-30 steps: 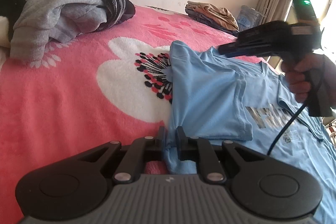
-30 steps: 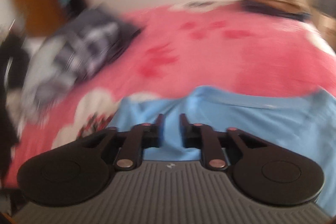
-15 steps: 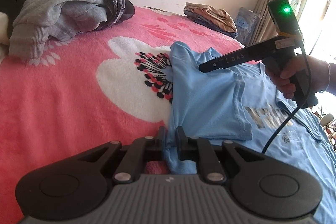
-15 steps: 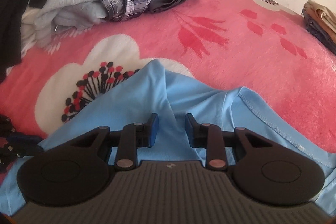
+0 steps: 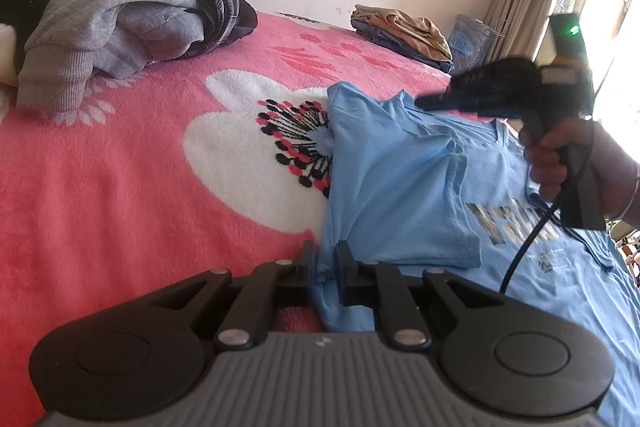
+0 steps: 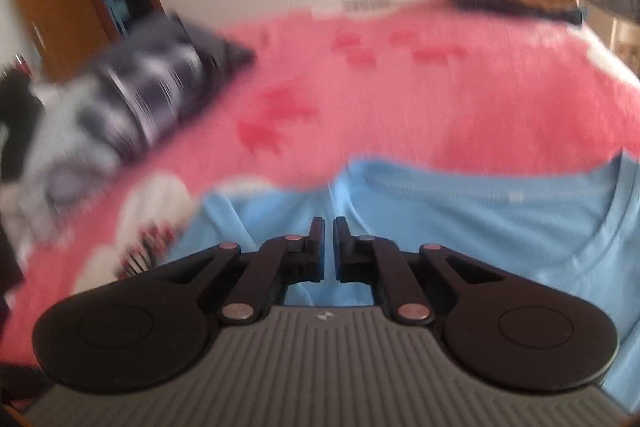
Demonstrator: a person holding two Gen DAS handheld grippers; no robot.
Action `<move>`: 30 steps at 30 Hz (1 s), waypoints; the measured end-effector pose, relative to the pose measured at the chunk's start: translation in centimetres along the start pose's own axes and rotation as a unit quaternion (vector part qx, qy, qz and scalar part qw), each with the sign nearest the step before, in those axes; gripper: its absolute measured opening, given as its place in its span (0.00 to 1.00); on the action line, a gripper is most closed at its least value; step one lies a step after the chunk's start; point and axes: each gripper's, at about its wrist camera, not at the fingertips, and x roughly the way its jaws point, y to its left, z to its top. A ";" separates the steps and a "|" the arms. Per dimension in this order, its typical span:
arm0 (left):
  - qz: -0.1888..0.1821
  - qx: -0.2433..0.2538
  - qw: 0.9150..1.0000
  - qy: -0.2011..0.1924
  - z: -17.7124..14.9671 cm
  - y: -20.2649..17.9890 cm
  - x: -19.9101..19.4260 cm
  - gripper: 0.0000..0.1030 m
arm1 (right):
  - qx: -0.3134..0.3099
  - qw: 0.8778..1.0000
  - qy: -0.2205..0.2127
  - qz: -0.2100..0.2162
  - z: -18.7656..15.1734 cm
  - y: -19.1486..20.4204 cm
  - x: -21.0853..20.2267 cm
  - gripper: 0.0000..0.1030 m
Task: Fold clothes
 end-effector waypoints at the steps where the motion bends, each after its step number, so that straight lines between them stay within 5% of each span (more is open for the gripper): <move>1: 0.000 -0.002 1.000 0.000 0.0 0.0 0.0 0.12 | -0.004 1.000 -0.007 0.013 0.2 0.3 -0.3 0.04; 6: 0.003 -0.005 1.000 -0.002 -0.1 -0.1 0.0 0.12 | -0.079 0.989 0.047 0.111 0.6 4.2 1.3 0.04; 10: 0.003 -0.008 1.000 0.000 -0.1 -0.1 -0.1 0.12 | -0.083 0.989 0.093 0.080 0.9 5.2 6.5 0.00; 14: -0.014 -0.027 1.000 0.007 0.2 0.6 -0.1 0.12 | 0.027 0.998 0.055 0.018 2.5 2.7 7.9 0.00; 15: -0.022 -0.036 0.999 0.009 0.3 0.9 -0.1 0.12 | 0.046 0.998 0.043 -0.006 2.9 2.1 7.2 0.05; 19: -0.056 -0.081 0.995 0.022 0.7 2.4 -0.2 0.16 | 0.049 0.996 0.064 0.046 3.1 0.6 2.1 0.05; 22: -0.065 -0.079 0.994 0.029 0.8 2.3 -0.4 0.22 | -0.017 0.988 0.122 0.096 1.5 2.4 -2.2 0.11; 24: -0.069 -0.071 0.995 0.029 0.9 1.9 -0.7 0.32 | -0.004 0.985 0.146 0.094 0.0 2.8 -3.4 0.27; 26: -0.071 -0.064 0.995 0.028 0.9 1.4 -0.9 0.43 | 0.011 0.982 0.169 0.089 -1.6 3.2 -4.6 0.30; 30: -0.063 -0.057 0.996 0.027 1.0 0.8 -1.0 0.43 | 0.043 0.972 0.215 0.080 -4.8 3.9 -6.9 0.36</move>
